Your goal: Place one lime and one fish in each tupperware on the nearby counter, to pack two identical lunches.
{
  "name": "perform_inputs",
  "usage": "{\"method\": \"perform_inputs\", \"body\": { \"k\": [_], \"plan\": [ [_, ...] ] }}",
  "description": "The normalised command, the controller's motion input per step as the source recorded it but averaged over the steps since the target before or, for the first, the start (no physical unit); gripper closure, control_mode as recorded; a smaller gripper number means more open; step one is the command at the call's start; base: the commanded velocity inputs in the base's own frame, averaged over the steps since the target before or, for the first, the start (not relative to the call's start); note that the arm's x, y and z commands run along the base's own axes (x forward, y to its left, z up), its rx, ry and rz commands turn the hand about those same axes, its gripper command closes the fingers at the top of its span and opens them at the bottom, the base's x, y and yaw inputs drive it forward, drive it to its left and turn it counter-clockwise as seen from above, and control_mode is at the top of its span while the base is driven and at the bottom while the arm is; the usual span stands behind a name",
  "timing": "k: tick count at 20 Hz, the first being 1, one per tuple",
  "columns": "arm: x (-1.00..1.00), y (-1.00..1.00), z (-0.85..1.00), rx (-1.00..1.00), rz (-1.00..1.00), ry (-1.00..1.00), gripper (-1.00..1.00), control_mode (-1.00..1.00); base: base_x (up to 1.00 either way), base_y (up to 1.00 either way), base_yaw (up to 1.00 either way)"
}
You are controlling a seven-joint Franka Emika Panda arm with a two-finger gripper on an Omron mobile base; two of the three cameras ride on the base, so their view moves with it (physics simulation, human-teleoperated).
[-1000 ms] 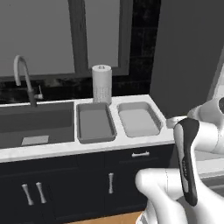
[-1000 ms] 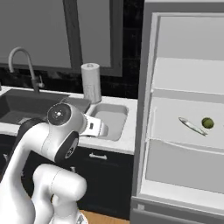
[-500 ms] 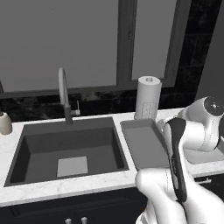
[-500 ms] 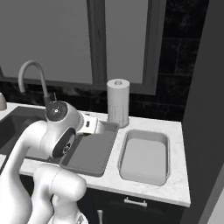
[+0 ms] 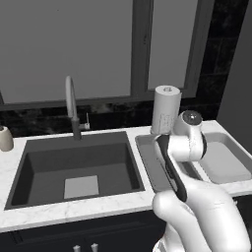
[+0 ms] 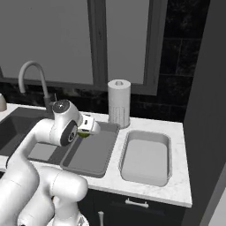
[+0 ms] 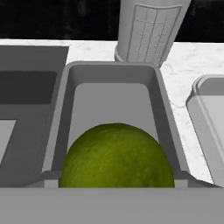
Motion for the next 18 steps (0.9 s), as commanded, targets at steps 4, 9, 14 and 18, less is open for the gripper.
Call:
{"method": "perform_inputs", "body": {
  "k": [4, 9, 14, 18],
  "plan": [
    [0.62, -0.26, -0.44, 0.13, 0.05, 0.15, 1.0, -1.0, 0.0, 0.0, 0.0],
    [0.32, -0.27, -0.47, 0.09, 0.06, 0.03, 1.0, -1.0, 0.0, 0.0, 0.0],
    [0.45, -0.01, -0.62, 0.0, 0.01, 0.0, 1.0, -1.0, 0.0, 0.0, 0.0],
    [0.42, 0.04, -0.51, 0.0, 0.0, 0.0, 1.0, -1.0, 0.0, 0.0, 0.0]
  ]
}}
